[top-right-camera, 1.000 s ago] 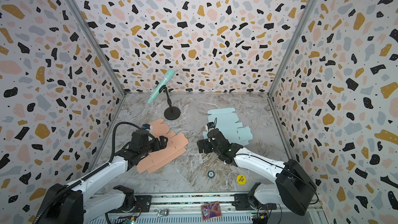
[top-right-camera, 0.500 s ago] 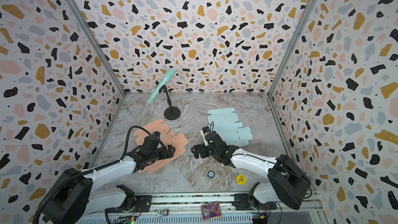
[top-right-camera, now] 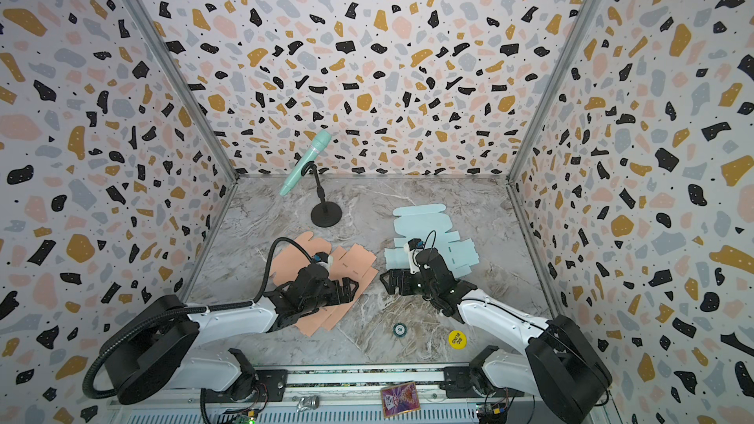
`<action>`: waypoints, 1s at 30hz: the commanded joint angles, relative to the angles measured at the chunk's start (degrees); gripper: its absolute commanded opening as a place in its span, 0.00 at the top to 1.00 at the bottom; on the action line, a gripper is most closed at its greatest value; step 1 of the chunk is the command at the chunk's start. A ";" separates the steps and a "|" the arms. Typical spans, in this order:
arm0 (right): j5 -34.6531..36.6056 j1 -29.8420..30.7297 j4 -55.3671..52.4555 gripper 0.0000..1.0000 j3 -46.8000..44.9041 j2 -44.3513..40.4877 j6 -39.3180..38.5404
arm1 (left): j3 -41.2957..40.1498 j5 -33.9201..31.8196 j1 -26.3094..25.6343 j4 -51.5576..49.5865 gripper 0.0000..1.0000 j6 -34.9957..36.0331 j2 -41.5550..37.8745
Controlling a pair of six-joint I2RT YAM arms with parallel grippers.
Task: Assemble paper box
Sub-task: Move the paper box to the center of the table, then rotate the paper box at the center of the table.
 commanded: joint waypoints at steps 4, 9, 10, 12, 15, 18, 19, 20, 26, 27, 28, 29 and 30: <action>-4.42 0.29 -0.35 0.01 0.56 -0.02 -1.62 | 7.77 3.61 -0.03 1.00 0.00 -0.44 0.48; -3.95 4.40 0.64 0.01 0.43 1.75 -0.35 | 8.69 3.93 7.83 -8.48 0.00 7.00 -2.56; -4.00 5.26 1.09 0.02 0.51 2.35 0.18 | 8.46 4.41 10.09 -9.42 0.00 8.92 -2.87; -3.88 6.57 2.68 0.04 0.14 3.44 1.81 | 8.31 5.84 14.05 -10.78 0.00 11.77 -2.26; -5.00 6.95 6.74 0.08 -1.47 5.14 4.90 | 9.17 7.20 18.10 -12.32 0.00 15.43 -0.42; -6.33 7.02 9.84 0.09 -2.41 6.73 7.00 | 9.60 7.42 20.02 -12.26 0.00 17.58 1.44; -6.69 6.97 10.60 0.10 -2.56 7.09 7.32 | 9.61 7.22 20.33 -12.39 0.00 18.13 2.08; -7.09 6.99 11.45 0.11 -2.76 7.67 7.84 | 9.47 7.21 20.52 -12.44 0.00 18.71 2.89; -8.58 6.97 13.98 0.15 -1.88 11.09 7.68 | 6.48 6.66 20.58 -11.73 0.00 18.75 4.08; -9.09 6.97 14.74 0.16 -1.65 12.00 7.71 | 5.63 6.88 20.51 -11.22 0.00 18.19 3.47; -9.61 6.97 15.62 0.16 -1.49 12.88 7.97 | 4.93 7.10 20.58 -10.84 0.00 17.68 2.94; -10.33 6.97 16.85 0.17 -1.38 13.92 8.33 | 4.04 7.29 20.51 -10.51 0.00 17.07 2.29; -11.11 6.97 18.04 0.18 -1.20 15.01 8.80 | 3.13 7.41 20.47 -10.22 0.00 16.44 1.40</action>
